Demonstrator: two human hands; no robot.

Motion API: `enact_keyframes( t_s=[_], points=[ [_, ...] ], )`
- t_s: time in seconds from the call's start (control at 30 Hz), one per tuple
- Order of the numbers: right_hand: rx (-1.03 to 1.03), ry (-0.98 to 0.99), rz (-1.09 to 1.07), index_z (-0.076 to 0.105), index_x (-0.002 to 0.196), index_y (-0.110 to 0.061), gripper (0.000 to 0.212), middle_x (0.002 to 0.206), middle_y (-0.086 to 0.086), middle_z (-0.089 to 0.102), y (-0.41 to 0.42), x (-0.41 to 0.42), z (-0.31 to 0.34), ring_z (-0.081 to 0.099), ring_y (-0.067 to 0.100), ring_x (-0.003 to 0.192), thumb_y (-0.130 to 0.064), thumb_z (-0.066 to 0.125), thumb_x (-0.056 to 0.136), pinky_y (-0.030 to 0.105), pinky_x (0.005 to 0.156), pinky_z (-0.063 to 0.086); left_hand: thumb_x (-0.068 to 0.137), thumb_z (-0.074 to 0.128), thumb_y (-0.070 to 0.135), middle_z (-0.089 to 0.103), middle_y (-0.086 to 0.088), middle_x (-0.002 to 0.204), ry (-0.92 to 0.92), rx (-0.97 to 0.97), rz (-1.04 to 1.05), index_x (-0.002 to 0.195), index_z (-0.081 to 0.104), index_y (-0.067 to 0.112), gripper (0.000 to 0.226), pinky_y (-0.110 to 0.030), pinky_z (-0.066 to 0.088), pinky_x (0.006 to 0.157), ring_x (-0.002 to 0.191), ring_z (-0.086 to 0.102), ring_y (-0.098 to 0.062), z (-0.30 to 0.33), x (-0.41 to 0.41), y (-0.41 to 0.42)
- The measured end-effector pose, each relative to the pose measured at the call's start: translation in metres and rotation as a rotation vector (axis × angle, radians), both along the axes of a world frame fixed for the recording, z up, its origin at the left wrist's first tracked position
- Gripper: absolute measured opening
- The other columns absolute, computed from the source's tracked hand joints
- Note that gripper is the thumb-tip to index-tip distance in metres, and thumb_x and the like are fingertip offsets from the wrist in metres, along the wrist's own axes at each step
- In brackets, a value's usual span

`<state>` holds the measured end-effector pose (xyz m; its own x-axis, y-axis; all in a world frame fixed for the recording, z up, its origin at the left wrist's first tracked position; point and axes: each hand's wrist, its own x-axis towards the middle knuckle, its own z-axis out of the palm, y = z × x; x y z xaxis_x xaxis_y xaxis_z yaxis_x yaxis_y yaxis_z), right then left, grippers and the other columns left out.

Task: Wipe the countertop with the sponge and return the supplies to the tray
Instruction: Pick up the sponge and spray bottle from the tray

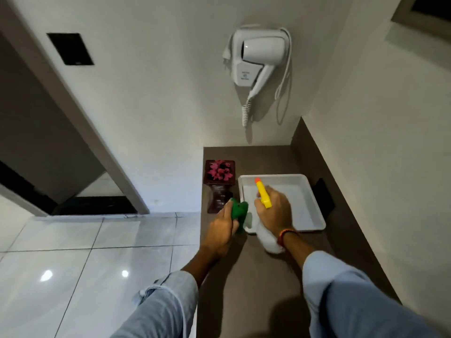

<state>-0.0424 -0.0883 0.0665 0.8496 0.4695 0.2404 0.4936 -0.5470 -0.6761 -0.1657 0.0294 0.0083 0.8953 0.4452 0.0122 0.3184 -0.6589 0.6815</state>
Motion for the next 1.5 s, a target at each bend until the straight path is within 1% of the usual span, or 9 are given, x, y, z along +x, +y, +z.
enact_keyframes(
  t_s=[0.1, 0.23, 0.37, 0.57, 0.73, 0.83, 0.97, 1.23, 1.5],
  points=[
    [-0.078, 0.111, -0.025, 0.067, 0.075, -0.007, 0.016, 0.074, 0.019, 0.071, 0.015, -0.054, -0.011, 0.066, 0.038, 0.070, -0.019, 0.061, 0.083, 0.026, 0.056, 0.035, 0.103, 0.044, 0.027, 0.066, -0.011, 0.125, 0.018, -0.015, 0.165, 0.147, 0.036, 0.017, 0.046, -0.036, 0.055, 0.088, 0.104, 0.067, -0.026, -0.004, -0.047, 0.013],
    [-0.128, 0.260, -0.016, 0.067, 0.078, -0.005, 0.020, 0.078, 0.019, 0.071, 0.029, -0.104, -0.020, 0.067, 0.035, 0.073, -0.023, 0.059, 0.086, 0.038, 0.060, 0.056, 0.104, 0.043, 0.024, 0.069, -0.010, 0.117, -0.046, -0.049, 0.314, 0.133, 0.049, 0.013, 0.031, -0.039, 0.057, 0.088, 0.101, 0.067, -0.026, -0.010, -0.086, 0.020],
    [-0.182, 0.303, -0.076, 0.068, 0.082, -0.003, 0.024, 0.081, 0.017, 0.071, 0.036, -0.116, -0.022, 0.068, 0.031, 0.077, -0.025, 0.059, 0.088, 0.038, 0.066, 0.057, 0.104, 0.043, 0.024, 0.070, -0.008, 0.115, -0.065, -0.054, 0.330, 0.129, 0.050, 0.015, 0.027, -0.041, 0.059, 0.087, 0.099, 0.068, -0.025, -0.012, -0.102, 0.019],
    [-0.048, 0.216, -0.099, 0.060, 0.074, -0.014, 0.018, 0.061, -0.001, 0.056, 0.031, -0.095, -0.021, 0.057, 0.022, 0.060, -0.022, 0.058, 0.090, 0.019, 0.048, 0.038, 0.105, 0.042, 0.025, 0.070, -0.009, 0.114, -0.056, -0.070, 0.309, 0.130, 0.051, 0.012, 0.030, -0.029, 0.057, 0.084, 0.099, 0.068, -0.023, -0.015, -0.105, 0.018],
    [0.135, 0.064, -0.121, 0.066, 0.076, -0.006, 0.017, 0.067, 0.012, 0.066, 0.014, -0.042, -0.009, 0.062, 0.023, 0.060, -0.014, 0.059, 0.089, 0.033, 0.053, 0.055, 0.105, 0.042, 0.028, 0.069, -0.008, 0.117, -0.049, -0.124, 0.312, 0.132, 0.048, 0.012, 0.032, -0.025, 0.054, 0.082, 0.100, 0.067, -0.022, -0.017, -0.096, 0.015],
    [0.211, 0.067, -0.172, 0.068, 0.090, -0.007, 0.010, 0.076, 0.008, 0.067, -0.005, 0.002, 0.000, 0.063, 0.022, 0.069, -0.013, 0.061, 0.090, 0.034, 0.063, 0.056, 0.105, 0.042, 0.029, 0.068, -0.008, 0.117, -0.047, -0.139, 0.314, 0.133, 0.048, 0.011, 0.034, -0.026, 0.055, 0.083, 0.101, 0.067, -0.022, -0.015, -0.084, 0.013],
    [0.254, 0.166, -0.204, 0.063, 0.122, 0.000, 0.031, 0.097, 0.011, 0.069, -0.028, 0.063, 0.003, 0.063, 0.023, 0.089, -0.014, 0.058, 0.095, 0.025, 0.078, 0.045, 0.105, 0.042, 0.029, 0.067, -0.009, 0.119, -0.041, -0.157, 0.295, 0.134, 0.048, 0.010, 0.035, -0.032, 0.058, 0.087, 0.104, 0.067, -0.025, -0.016, -0.068, 0.010],
    [0.301, 0.377, -0.217, 0.049, 0.140, -0.006, 0.049, 0.127, 0.018, 0.063, -0.059, 0.112, -0.034, 0.061, 0.029, 0.114, -0.025, 0.059, 0.096, 0.029, 0.086, 0.048, 0.105, 0.044, 0.024, 0.067, -0.011, 0.116, -0.059, -0.220, 0.359, 0.132, 0.048, 0.008, 0.032, -0.029, 0.057, 0.081, 0.100, 0.066, -0.025, -0.035, -0.041, 0.010],
    [0.220, 0.416, -0.205, 0.043, 0.146, -0.009, 0.063, 0.132, 0.007, 0.059, -0.081, 0.112, -0.051, 0.056, 0.021, 0.118, -0.022, 0.069, 0.090, 0.027, 0.093, 0.042, 0.105, 0.042, 0.030, 0.062, 0.006, 0.095, -0.110, -0.318, 0.456, 0.128, 0.050, 0.010, 0.032, -0.004, 0.045, 0.050, 0.074, 0.058, 0.002, -0.037, -0.017, 0.013]
  ],
)
